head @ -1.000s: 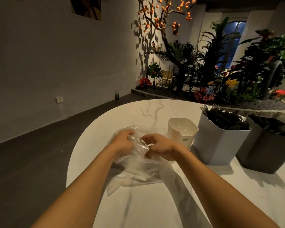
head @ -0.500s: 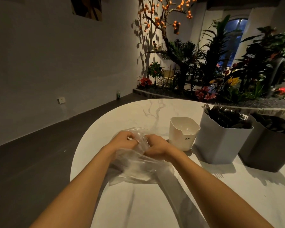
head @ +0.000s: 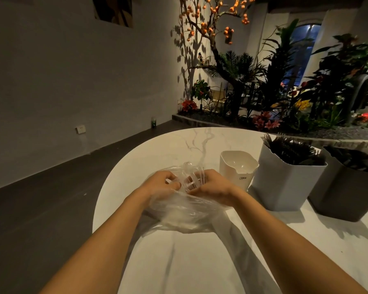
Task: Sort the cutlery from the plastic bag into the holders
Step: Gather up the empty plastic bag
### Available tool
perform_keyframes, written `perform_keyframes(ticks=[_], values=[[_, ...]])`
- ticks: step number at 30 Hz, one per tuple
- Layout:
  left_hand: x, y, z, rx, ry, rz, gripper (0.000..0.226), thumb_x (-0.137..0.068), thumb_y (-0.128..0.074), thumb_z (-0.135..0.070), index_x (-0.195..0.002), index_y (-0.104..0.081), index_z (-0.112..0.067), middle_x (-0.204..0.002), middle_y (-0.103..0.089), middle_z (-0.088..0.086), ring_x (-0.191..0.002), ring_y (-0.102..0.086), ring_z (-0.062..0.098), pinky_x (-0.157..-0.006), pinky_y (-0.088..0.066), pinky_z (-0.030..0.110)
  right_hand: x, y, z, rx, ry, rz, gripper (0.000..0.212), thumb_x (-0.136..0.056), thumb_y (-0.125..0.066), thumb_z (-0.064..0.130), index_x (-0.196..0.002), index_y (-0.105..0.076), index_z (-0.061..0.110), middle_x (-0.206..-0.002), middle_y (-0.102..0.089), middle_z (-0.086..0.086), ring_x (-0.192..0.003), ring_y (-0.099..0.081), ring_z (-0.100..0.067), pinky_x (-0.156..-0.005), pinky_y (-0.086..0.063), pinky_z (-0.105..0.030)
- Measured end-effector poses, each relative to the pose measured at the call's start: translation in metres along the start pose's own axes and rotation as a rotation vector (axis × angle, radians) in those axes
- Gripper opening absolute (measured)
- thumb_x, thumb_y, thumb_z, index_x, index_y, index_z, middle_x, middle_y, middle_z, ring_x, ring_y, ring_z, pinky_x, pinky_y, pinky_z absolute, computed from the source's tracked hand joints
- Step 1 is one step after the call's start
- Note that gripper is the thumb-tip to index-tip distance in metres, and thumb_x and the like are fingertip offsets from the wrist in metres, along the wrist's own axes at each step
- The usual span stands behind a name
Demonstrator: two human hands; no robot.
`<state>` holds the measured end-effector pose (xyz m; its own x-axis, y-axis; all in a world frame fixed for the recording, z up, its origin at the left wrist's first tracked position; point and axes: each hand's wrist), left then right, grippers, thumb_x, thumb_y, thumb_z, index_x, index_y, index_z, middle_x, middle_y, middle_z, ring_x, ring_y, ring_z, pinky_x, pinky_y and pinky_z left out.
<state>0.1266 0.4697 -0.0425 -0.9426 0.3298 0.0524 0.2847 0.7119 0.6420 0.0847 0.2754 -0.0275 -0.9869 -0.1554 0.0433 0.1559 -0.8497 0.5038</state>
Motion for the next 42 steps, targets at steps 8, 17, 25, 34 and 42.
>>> perform_keyframes(ticks=[8,17,25,34,42], values=[[0.007,0.0,-0.013,-0.189,0.071,-0.015,0.032,-0.099,-0.059,-0.037,-0.128,-0.06,-0.024,-0.122,-0.064,0.003,-0.107,-0.061,0.023,-0.097,-0.05,0.037,-0.003,0.006,0.001,-0.093,0.006,-0.157,0.031,-0.073,-0.081,0.001,-0.102,-0.072,0.007,-0.089,-0.077,-0.011,-0.085,-0.074,-0.026,-0.089,-0.059,-0.043],[0.013,-0.001,-0.039,-0.486,0.177,-0.023,0.034,-0.1,-0.057,-0.026,-0.132,-0.058,-0.013,-0.124,-0.061,0.009,-0.112,-0.058,0.027,-0.092,-0.046,0.032,0.01,0.009,0.018,-0.498,0.04,-0.179,0.04,-0.077,-0.076,-0.014,-0.114,-0.061,-0.007,-0.1,-0.074,-0.025,-0.097,-0.073,-0.036,-0.09,-0.06,-0.039],[0.034,0.005,-0.071,-0.676,0.157,-0.041,0.008,-0.097,-0.061,-0.011,-0.104,-0.061,-0.015,-0.1,-0.057,0.005,-0.09,-0.055,0.021,-0.081,-0.047,0.028,0.022,0.021,0.038,-0.783,0.039,-0.249,0.042,-0.079,-0.08,-0.003,-0.116,-0.061,-0.007,-0.099,-0.074,-0.022,-0.097,-0.074,-0.037,-0.094,-0.057,-0.041],[0.044,0.018,-0.139,-0.219,0.109,-0.227,0.027,-0.101,-0.045,-0.03,-0.11,-0.059,-0.009,-0.096,-0.069,0.008,-0.079,-0.068,0.019,-0.078,-0.059,0.034,0.042,0.032,0.051,-0.807,0.122,-0.354,0.036,-0.082,-0.077,-0.002,-0.114,-0.062,-0.004,-0.107,-0.071,-0.026,-0.097,-0.074,-0.033,-0.094,-0.057,-0.04],[0.062,-0.028,-0.167,0.909,0.148,0.258,0.053,-0.093,-0.05,-0.07,-0.113,-0.074,-0.027,-0.126,-0.067,0.013,-0.117,-0.062,0.029,-0.099,-0.053,0.051,0.06,0.031,0.054,-0.58,0.221,-0.531,0.016,-0.08,-0.06,-0.003,-0.089,-0.067,0.008,-0.076,-0.064,-0.007,-0.079,-0.068,-0.02,-0.069,-0.057,-0.033]])
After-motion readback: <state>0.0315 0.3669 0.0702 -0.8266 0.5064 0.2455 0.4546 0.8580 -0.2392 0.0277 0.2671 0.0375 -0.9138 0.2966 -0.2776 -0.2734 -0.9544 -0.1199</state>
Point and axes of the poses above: each hand's wrist, its own x-axis away from the middle knuckle, its own y-axis out of the back of the hand, z = x × y
